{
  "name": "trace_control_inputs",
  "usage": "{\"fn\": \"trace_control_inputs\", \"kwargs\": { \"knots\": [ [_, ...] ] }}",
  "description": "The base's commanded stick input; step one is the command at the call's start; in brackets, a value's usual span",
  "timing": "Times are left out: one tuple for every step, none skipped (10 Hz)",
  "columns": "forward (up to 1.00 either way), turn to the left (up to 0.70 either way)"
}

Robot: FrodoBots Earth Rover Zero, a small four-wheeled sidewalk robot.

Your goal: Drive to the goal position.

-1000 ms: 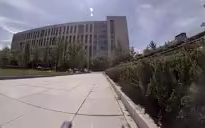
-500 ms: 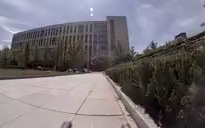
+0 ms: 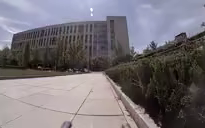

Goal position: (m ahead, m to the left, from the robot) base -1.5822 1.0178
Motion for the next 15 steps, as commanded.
{"fn": "trace_control_inputs", "kwargs": {
  "knots": [
    [0.02, 0.00],
    [0.04, 0.00],
    [0.03, 0.00],
    [0.01, 0.00],
    [0.00, 0.00],
    [0.00, 0.00],
    [0.00, 0.00],
    [0.04, 0.00],
    [0.04, 0.00],
    [0.03, 0.00],
    [0.01, 0.00],
    [0.03, 0.00],
    [0.02, 0.00],
    [0.00, 0.00],
    [0.00, 0.00]
  ]
}}
